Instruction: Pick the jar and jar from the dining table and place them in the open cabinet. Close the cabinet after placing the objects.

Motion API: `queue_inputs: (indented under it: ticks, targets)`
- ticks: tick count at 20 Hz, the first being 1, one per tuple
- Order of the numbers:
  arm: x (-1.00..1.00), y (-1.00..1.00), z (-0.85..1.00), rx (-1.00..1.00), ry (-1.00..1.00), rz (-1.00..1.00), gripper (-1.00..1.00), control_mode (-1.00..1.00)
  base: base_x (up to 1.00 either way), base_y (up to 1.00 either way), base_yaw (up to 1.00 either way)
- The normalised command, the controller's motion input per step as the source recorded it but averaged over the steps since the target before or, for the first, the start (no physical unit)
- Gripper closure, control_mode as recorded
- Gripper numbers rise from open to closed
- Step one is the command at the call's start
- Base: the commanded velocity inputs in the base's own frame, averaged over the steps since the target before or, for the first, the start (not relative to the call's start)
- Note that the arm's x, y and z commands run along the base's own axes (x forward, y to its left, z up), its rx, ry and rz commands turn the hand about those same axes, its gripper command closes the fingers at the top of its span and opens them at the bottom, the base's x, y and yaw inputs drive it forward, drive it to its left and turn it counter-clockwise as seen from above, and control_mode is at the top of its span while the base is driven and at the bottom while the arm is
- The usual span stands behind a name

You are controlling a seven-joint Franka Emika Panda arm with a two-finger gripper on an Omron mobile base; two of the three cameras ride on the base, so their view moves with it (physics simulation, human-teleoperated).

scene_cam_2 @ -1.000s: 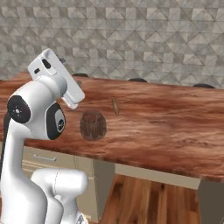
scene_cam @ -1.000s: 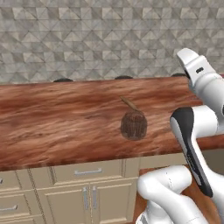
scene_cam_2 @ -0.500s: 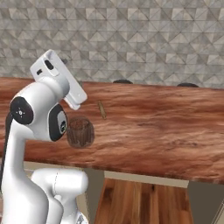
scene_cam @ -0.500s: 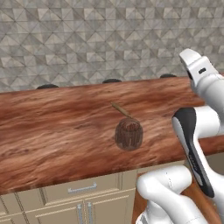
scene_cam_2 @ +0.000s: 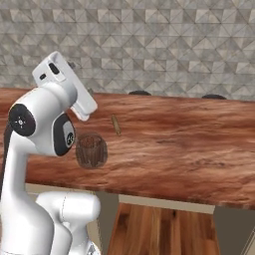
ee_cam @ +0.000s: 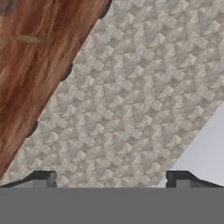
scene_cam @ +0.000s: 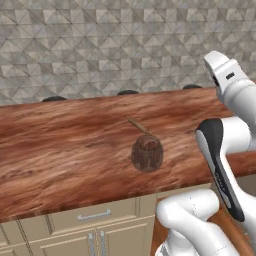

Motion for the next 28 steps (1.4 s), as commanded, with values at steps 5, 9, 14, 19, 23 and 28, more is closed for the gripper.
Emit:
queue_inputs:
  ticks: [5,9,14,19,23,28]
  targets:
    - [-0.01,0.16,0.22,0.19,0.22,0.00,-1.00,-1.00,0.00,0.00,0.00]
    - [-0.01,0.29,-0.05,0.20,0.33,0.00,-1.00,-1.00,0.00,0.00,0.00]
    - [-0.23,0.57,-0.63,0.07,0.13,0.00,-1.00,-1.00,0.00,0.00,0.00]
    - [-0.42,0.30,-0.69,0.08,0.04,0.00,-1.00,-1.00,0.00,0.00,0.00]
    - [-0.45,0.12,-0.46,0.03,-0.02,0.00,-1.00,-1.00,0.00,0.00,0.00]
    - [-0.14,-0.03,-0.20,0.10,0.01,0.00,-1.00,-1.00,0.00,0.00,0.00]
